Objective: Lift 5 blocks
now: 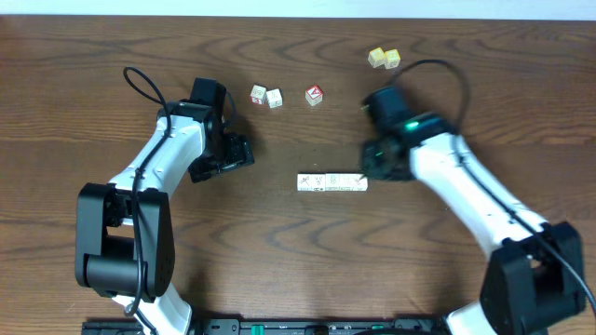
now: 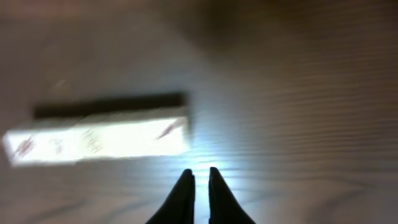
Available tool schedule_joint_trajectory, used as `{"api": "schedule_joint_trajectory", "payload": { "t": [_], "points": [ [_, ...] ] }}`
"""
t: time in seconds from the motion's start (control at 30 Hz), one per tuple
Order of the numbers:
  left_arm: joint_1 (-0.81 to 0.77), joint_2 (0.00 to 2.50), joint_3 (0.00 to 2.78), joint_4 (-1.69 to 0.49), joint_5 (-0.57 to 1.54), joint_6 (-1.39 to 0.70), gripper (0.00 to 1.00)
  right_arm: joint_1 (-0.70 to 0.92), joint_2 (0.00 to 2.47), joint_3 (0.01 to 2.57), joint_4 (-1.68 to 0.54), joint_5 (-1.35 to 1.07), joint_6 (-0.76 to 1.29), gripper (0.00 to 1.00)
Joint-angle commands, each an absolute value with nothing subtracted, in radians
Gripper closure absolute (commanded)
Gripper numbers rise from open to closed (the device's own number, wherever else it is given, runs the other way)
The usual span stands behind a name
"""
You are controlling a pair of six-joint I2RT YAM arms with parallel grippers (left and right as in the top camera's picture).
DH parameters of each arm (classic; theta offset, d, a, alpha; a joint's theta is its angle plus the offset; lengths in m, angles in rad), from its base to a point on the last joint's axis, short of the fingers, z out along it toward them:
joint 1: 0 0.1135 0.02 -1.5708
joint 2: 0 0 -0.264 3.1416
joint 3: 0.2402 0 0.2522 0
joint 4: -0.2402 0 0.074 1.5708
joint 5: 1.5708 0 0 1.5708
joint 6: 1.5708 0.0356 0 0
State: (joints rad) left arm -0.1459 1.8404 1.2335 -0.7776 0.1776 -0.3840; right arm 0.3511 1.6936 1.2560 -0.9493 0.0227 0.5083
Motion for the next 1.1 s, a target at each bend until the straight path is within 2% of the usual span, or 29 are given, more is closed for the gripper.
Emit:
{"api": "schedule_joint_trajectory", "payload": {
  "t": [0.0, 0.37, 0.47, 0.63, 0.7, 0.73, 0.77, 1.07],
  "points": [
    [-0.147, 1.847, 1.227, -0.779, 0.172, -0.371, 0.13, 0.256, 1.706, 1.246, -0.956, -0.025, 0.471, 0.98],
    [-0.148, 1.850, 1.224, -0.770, 0.267, -0.374, 0.14, 0.202, 1.742, 1.135, -0.807, -0.198, 0.444, 0.99],
    [-0.149, 1.850, 1.212, -0.758, 0.335, -0.343, 0.30, 0.192, 1.742, 1.098, -0.745, -0.269, 0.429, 0.98],
    [-0.159, 1.850, 1.182, -0.736, 0.377, -0.344, 0.70, 0.189, 1.742, 1.029, -0.668, -0.278, 0.445, 0.98],
    [-0.170, 1.851, 1.172, -0.727, 0.378, -0.345, 0.81, 0.189, 1.742, 1.010, -0.650, -0.278, 0.457, 0.99],
    [-0.178, 1.851, 1.168, -0.719, 0.379, -0.345, 0.90, 0.189, 1.742, 1.004, -0.643, -0.278, 0.456, 0.99],
    [-0.189, 1.851, 1.163, -0.711, 0.379, -0.345, 0.92, 0.188, 1.742, 1.002, -0.640, -0.278, 0.456, 0.99],
    [-0.294, 1.857, 1.117, -0.557, 0.400, -0.390, 0.93, 0.192, 1.748, 0.999, -0.621, -0.278, 0.482, 0.99]
  ]
}}
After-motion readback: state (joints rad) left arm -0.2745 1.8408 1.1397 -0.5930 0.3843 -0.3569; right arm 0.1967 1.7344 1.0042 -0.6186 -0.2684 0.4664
